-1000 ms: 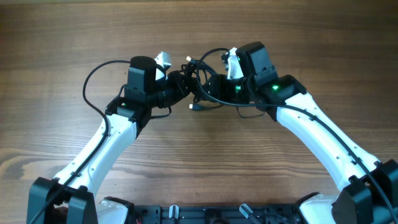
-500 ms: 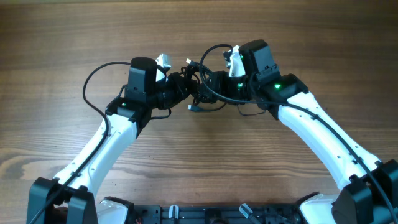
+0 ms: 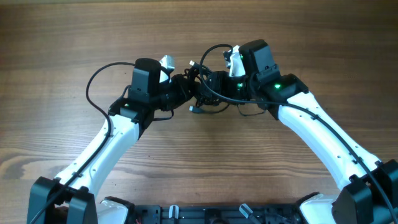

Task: Untangle cables
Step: 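Grasp a cable loop with the right gripper beside the left gripper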

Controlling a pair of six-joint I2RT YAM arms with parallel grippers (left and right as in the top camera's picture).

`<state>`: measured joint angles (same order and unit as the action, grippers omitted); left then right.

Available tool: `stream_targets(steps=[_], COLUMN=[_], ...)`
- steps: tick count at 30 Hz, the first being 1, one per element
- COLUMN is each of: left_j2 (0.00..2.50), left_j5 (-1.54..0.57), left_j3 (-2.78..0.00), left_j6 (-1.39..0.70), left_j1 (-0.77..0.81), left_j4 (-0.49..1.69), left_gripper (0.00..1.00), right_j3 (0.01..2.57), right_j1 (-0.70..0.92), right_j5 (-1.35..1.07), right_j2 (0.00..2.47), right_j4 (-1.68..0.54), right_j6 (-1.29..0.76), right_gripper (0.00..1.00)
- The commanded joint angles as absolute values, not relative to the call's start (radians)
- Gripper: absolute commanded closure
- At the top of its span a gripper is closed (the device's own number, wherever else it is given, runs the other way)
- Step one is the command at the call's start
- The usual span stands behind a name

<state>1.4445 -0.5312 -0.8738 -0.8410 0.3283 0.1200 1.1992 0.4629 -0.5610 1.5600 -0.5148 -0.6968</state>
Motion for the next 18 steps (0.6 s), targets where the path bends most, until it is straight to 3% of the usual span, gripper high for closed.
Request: stream_targets(steps=[1, 18], left_j2=[1.421, 1.421], left_j5=[-0.533, -0.522], left_j3=[-0.894, -0.894], left_j6=[-0.901, -0.906], left_j1=[0.332, 0.345], left_j4=[0.11, 0.106], left_gripper=[0.96, 0.96], right_j3=[1.2, 1.2], right_j1=[0.461, 0.467], right_j5=[-0.566, -0.526], right_j2=[1.567, 1.567], right_j4=[-0.509, -0.516], right_j6=[-0.707, -0.707], right_gripper=[0.47, 0.47])
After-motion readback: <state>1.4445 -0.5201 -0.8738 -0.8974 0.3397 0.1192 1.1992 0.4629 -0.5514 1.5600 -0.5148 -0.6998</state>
